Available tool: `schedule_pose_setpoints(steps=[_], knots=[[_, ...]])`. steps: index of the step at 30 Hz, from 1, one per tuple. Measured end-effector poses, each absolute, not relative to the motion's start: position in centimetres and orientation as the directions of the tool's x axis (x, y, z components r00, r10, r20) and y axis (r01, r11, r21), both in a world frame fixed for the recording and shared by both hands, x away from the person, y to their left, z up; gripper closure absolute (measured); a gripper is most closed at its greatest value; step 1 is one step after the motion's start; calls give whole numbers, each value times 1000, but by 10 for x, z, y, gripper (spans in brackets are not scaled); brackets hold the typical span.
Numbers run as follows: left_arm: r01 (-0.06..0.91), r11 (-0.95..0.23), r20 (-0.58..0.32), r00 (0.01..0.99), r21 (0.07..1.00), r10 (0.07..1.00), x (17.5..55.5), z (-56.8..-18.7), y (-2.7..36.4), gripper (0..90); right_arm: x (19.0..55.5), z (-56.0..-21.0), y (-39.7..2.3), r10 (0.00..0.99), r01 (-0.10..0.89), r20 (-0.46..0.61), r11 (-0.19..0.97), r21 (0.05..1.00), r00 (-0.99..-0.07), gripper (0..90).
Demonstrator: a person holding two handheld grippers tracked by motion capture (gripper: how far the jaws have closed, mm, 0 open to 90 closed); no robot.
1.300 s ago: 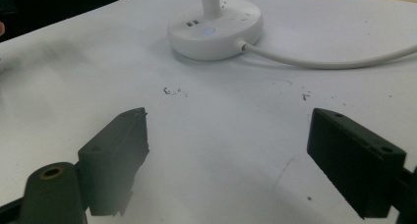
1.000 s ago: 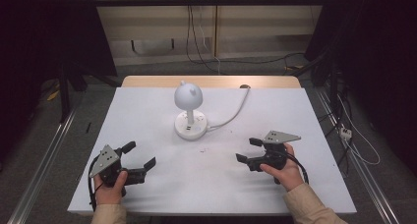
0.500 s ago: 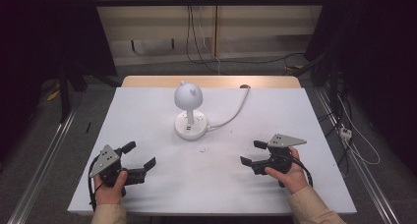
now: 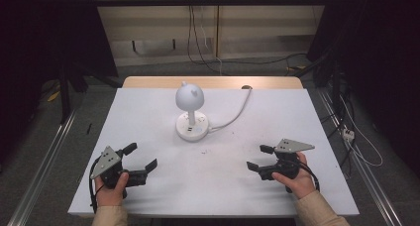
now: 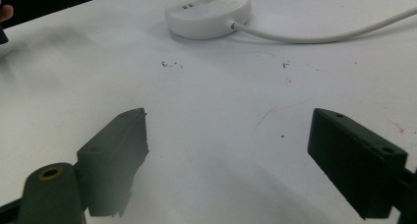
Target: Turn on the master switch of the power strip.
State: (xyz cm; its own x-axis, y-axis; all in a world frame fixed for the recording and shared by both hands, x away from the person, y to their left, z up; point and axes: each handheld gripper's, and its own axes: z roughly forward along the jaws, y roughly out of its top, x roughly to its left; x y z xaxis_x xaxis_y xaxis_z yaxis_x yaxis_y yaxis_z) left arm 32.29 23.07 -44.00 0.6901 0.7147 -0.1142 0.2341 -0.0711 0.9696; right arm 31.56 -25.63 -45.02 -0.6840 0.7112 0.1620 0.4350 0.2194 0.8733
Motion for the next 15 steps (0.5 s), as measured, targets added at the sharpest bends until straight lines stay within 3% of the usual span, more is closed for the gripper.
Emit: schedule_pose_setpoints(steps=[15], knots=[[234,-76,-111,689,969,716,323,-440,231,38,309,-452,-264,717,434,162,213,875,-678,152]])
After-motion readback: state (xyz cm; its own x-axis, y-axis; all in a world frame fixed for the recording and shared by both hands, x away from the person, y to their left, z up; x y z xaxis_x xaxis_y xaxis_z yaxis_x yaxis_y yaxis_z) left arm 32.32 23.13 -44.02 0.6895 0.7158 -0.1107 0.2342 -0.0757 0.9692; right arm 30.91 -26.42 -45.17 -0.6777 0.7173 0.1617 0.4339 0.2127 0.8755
